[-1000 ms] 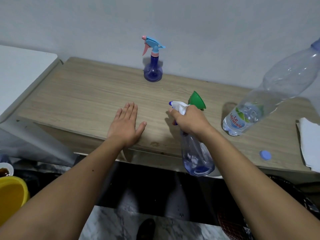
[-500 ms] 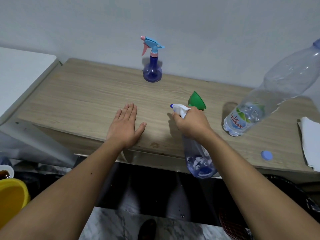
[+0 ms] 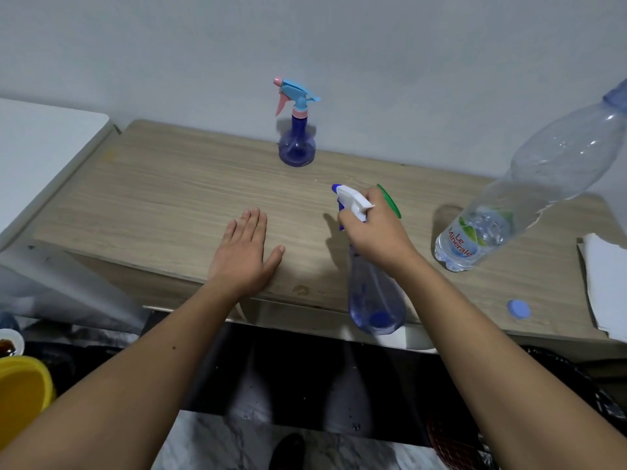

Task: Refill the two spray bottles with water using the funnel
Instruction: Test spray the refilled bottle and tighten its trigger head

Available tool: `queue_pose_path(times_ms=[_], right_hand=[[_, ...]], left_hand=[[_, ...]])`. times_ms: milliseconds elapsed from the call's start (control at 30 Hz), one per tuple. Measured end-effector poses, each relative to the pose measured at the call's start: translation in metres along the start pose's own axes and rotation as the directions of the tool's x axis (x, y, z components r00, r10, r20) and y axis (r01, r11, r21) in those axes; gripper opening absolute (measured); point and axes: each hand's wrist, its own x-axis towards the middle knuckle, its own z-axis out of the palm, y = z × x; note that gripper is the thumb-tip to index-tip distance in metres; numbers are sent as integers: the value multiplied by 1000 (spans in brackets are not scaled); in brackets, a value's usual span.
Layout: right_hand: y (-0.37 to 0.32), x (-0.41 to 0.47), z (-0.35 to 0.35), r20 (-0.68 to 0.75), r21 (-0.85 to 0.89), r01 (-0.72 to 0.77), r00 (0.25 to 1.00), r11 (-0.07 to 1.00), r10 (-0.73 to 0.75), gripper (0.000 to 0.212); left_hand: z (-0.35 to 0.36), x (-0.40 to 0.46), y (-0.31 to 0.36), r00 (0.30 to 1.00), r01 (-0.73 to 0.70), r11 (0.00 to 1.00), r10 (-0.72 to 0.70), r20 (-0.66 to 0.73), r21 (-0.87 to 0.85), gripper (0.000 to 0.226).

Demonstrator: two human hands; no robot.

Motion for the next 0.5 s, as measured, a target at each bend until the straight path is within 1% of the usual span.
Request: queue_pose_path(times_ms=[33, 100, 133, 200, 267, 333, 433, 500], right_hand=[[-1, 0, -3, -3, 49, 16, 1000, 999, -16, 20], [-3, 2, -8, 0, 106, 47, 999, 993, -48, 21], [-6, 3, -10, -13, 118, 70, 998, 991, -69, 22], [-11, 7, -15, -63, 143, 130, 991, 981, -122, 24], [-15, 9, -19, -119, 185, 193, 978, 963, -174, 24], [-17, 11, -23, -147, 226, 247, 965, 942, -218, 21], [-22, 15, -28, -146, 308, 298, 953, 904, -264, 12], [-23, 18, -31, -129, 363, 305, 952, 880, -277, 16]], left_hand=[[-1, 0, 1, 1000, 2, 1000, -2, -1, -7, 88], [-4, -1, 2, 1000, -10, 999, 9, -10, -42, 84], [-6, -2, 2, 999, -31, 996, 29, -28, -79, 86], [-10, -4, 7, 994, -101, 976, 92, -56, -192, 95], [-14, -5, 19, 988, -156, 933, 152, -38, -324, 110], [-18, -3, 38, 979, -194, 868, 201, -34, -457, 123], [-24, 6, 65, 969, -241, 762, 226, -102, -601, 115], [-28, 13, 78, 963, -267, 712, 225, -149, -649, 109]])
